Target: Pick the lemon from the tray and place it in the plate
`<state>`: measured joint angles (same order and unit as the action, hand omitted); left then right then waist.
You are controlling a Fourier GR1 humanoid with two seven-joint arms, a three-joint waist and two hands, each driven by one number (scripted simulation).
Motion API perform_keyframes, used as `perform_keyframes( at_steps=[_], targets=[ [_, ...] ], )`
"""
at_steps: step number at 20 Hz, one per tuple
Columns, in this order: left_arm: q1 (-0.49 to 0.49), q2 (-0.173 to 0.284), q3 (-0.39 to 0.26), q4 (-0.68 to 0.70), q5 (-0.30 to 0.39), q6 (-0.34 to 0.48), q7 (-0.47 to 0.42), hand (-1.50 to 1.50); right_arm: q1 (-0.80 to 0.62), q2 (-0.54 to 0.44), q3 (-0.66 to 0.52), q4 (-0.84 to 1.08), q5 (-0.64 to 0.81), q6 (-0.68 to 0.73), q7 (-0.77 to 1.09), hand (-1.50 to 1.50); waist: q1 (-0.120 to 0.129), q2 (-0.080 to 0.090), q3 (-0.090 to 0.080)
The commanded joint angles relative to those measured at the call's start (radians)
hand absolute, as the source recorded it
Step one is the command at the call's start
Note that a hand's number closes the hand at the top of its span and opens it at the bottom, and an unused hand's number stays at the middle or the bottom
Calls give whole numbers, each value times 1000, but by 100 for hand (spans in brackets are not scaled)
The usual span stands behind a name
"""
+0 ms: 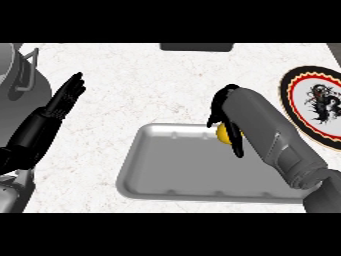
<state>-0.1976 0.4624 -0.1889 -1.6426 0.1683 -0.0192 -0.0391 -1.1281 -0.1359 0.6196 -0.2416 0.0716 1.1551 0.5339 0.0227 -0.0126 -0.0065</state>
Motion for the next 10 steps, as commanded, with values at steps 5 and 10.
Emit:
perform_keyframes(
  at_steps=[5,10],
  targets=[
    [5,-15,34,32,-1,-32,-16,0,60,40,1,-8,32,62,41,-150,-17,13,6],
    [40,-28,14,-51,-31,-3,33,0,164,-15,48,-134,85,66,-26,-150,-19,9,7]
  ],
)
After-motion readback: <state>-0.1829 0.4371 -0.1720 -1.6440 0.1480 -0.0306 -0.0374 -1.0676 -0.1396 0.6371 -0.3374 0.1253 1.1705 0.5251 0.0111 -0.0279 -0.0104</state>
